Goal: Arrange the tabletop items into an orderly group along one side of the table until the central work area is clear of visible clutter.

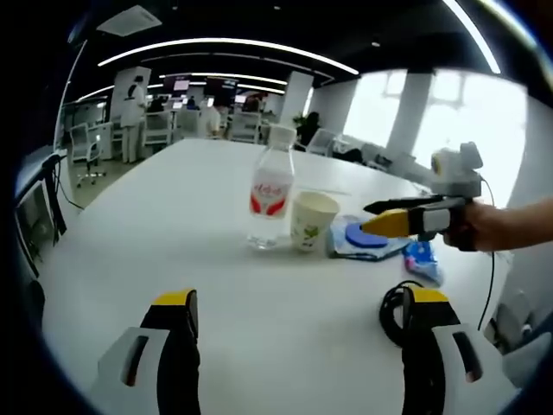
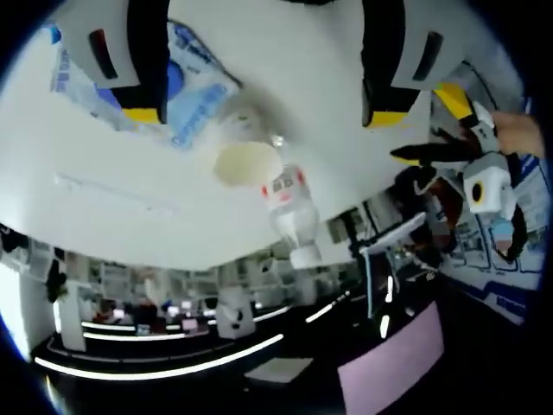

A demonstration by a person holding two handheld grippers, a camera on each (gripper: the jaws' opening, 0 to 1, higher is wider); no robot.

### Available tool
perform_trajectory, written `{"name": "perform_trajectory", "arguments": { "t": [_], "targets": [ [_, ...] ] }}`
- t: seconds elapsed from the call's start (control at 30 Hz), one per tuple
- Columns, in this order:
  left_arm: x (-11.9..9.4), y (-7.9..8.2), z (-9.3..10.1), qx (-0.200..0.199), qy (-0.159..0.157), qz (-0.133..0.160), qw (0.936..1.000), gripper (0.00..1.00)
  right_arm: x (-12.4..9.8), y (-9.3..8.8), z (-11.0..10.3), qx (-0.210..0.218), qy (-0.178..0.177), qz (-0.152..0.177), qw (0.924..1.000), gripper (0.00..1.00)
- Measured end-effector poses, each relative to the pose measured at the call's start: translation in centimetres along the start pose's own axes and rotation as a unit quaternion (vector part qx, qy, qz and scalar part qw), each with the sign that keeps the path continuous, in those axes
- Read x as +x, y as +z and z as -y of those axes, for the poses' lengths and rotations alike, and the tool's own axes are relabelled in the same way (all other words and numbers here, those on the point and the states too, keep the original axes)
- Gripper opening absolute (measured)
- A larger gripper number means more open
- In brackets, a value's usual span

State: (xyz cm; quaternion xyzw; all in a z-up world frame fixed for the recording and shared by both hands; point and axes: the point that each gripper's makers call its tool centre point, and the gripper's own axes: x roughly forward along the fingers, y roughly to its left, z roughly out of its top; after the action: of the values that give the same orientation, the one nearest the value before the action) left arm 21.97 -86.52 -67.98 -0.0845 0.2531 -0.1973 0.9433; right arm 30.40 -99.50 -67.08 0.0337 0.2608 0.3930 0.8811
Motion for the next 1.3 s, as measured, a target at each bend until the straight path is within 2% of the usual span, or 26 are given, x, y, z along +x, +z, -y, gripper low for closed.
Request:
{"name": "perform_trajectory", "arguments": {
  "t": [0.1,0.27,0.43,0.63,0.8,0.97,1.3],
  "targets": [
    [0.0,0.1,0.4,0.006,-0.007,-0.002,1.0000,1.00,-1.6,-0.4,0.0,-0.023,-0.002,-0.003,0.9997,0.96],
    [0.1,0.5,1.4,0.013,-0.015,0.000,0.9998,0.99,-3.9,-0.5,0.4,-0.012,0.001,0.011,0.9999,0.96],
    [-0.4,2.8,3.0,0.007,-0.041,0.045,0.9981,1.00,-6.6,-0.5,0.0,-0.008,0.008,0.029,0.9995,0.96],
    [-0.9,3.7,4.0,0.016,-0.056,0.055,0.9968,1.00,-10.1,-1.7,-0.1,0.001,0.021,0.036,0.9991,0.97],
    [-0.8,3.1,4.9,0.023,-0.057,0.042,0.9972,1.00,-12.3,-2.8,0.9,0.019,0.006,0.040,0.9990,0.97],
    [-0.6,2.8,5.5,0.024,-0.060,0.034,0.9973,0.98,-14.1,-3.0,2.2,0.038,-0.013,0.053,0.9978,0.97],
    [0.0,3.5,6.7,0.038,-0.069,0.027,0.9965,0.95,-15.9,-3.1,3.4,0.047,-0.028,0.063,0.9965,0.96]
  ]
}}
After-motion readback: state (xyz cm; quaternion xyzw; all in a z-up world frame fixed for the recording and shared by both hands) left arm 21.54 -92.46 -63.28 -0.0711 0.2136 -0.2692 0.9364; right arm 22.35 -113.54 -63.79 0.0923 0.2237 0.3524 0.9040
